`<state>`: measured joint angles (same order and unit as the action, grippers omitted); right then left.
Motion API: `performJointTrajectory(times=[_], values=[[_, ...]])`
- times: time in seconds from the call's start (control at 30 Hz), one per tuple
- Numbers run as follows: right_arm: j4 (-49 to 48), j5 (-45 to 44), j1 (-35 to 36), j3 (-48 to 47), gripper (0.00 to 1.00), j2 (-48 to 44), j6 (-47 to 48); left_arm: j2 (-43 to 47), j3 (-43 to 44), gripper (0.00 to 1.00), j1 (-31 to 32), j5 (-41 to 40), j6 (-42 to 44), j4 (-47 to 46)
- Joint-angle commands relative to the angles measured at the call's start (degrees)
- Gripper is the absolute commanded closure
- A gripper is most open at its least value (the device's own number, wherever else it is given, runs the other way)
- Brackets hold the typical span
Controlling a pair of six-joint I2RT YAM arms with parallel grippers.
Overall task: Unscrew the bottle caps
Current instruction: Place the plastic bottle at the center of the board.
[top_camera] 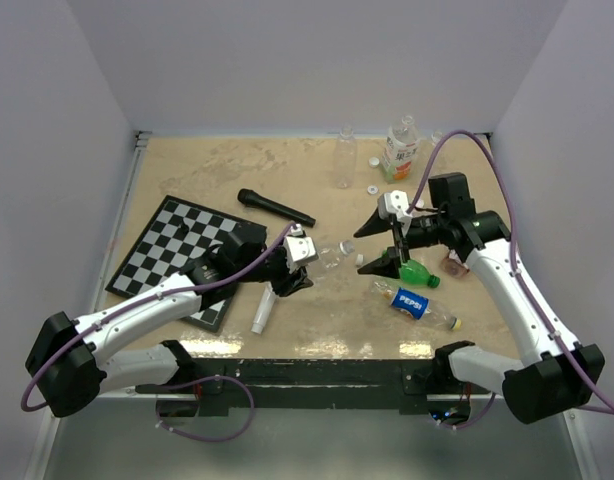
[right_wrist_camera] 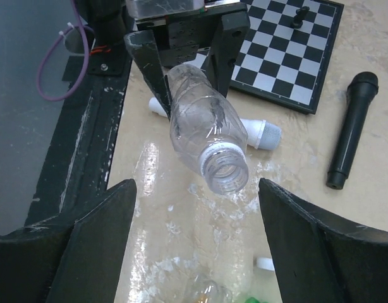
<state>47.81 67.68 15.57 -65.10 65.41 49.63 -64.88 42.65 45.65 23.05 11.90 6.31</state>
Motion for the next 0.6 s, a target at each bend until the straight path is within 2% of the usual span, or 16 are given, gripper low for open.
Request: performJointTrajectory(times=[0.0,0.17,0.3,0.57], values=[[-5.8,4.1,-0.1,0.5,0.18,1.0,-6.9,1.7,0.0,1.0,-0.5,4.4,-2.4,-5.3],[-17.0,6.9,0.6,4.4,0.17,1.5,-17.5,1.8,-0.6,1.0,-0.6,6.9,-4.6,-9.1],[-17.9,8.1,3.1,4.3,0.17,2.5,-18.9,1.3,-2.6,1.0,-0.9,9.3,-9.2,-16.0],[-21.9,7.8,6.5,3.7,0.18,5.6,-24.0,-1.8,-3.4,1.0,-1.0,11.2,-16.6,-23.4]])
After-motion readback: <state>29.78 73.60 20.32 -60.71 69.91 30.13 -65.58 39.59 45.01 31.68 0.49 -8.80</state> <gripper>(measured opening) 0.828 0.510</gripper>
